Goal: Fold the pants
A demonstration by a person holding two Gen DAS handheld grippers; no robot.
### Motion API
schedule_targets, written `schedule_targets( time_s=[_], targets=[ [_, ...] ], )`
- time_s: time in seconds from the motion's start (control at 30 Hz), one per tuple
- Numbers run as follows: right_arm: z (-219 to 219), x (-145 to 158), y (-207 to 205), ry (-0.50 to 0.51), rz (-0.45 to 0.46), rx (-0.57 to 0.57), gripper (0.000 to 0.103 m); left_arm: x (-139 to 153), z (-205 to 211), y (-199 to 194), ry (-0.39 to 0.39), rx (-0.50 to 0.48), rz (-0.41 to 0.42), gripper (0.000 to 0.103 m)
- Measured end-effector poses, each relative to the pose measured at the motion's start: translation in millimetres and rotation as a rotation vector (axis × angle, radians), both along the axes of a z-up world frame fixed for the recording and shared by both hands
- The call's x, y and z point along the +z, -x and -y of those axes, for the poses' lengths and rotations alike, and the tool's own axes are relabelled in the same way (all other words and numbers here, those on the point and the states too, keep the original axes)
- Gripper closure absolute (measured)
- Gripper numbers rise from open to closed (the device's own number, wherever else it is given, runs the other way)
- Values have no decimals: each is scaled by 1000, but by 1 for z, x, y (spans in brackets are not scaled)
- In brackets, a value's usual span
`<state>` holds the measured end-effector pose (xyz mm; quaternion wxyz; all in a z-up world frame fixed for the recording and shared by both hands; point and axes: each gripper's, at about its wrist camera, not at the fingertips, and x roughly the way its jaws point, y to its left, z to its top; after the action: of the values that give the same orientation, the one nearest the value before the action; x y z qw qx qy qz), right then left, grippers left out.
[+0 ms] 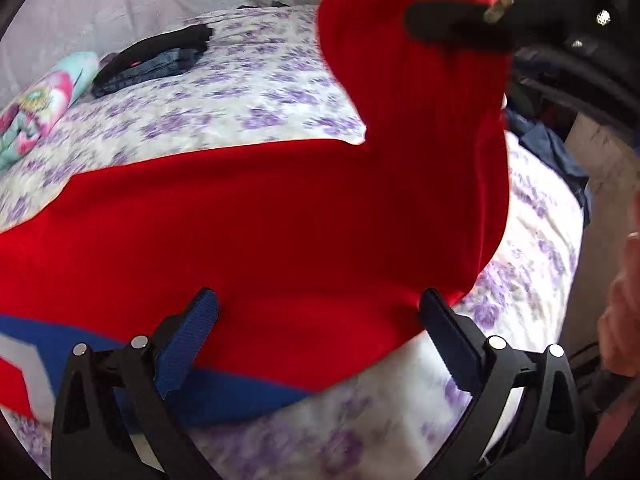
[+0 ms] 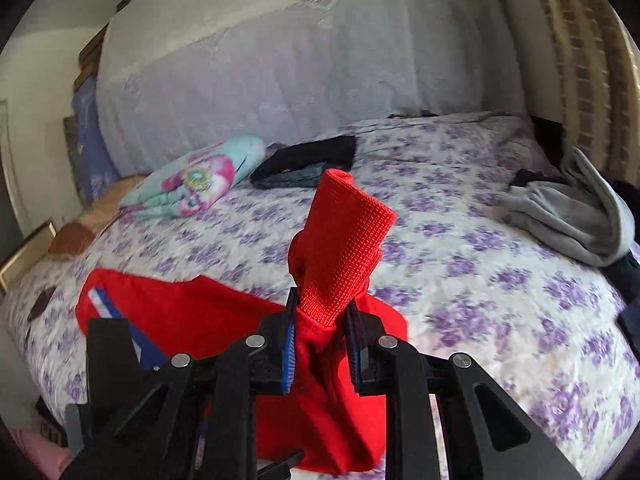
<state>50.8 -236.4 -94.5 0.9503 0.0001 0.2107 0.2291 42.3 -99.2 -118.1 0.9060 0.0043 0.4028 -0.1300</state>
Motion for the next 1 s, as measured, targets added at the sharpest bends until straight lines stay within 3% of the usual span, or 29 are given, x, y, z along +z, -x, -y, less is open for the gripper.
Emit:
schedule_targets(
  time_s=[0.13, 0.33, 0.4, 0.47, 0.53, 0.6, 0.67, 0.77, 0.87, 1.0],
  targets=[
    [-44, -6, -3, 96, -41, 102, 82, 9, -59, 23, 17, 131, 44, 5],
    [-110, -39, -2, 236, -105, 173, 81, 10, -153, 38, 113, 355, 46, 5],
    [-129, -56, 1, 308, -121, 191, 71, 11, -167, 42, 114, 381, 61, 5],
    [-146, -68, 10, 360, -120, 234, 40, 12, -175, 44, 106, 388, 82, 5],
    [-153, -67, 26, 387, -93, 271, 36, 12, -180, 46, 101, 387, 93, 5],
    [-144, -56, 37, 332, -82, 308, 36, 13, -186, 45, 112, 381, 98, 5],
    [-123, -42, 40, 195, -98, 322, 36, 19, -189, 45, 133, 373, 114, 5],
    [-91, -30, 33, 39, -120, 272, 40, 29, -189, 44, 146, 335, 166, 5],
    [-88, -36, 23, 71, -136, 234, 54, 37, -183, 41, 169, 297, 195, 5],
    [-104, -53, 9, 135, -159, 265, 55, 33, -175, 25, 209, 251, 143, 5]
  ],
)
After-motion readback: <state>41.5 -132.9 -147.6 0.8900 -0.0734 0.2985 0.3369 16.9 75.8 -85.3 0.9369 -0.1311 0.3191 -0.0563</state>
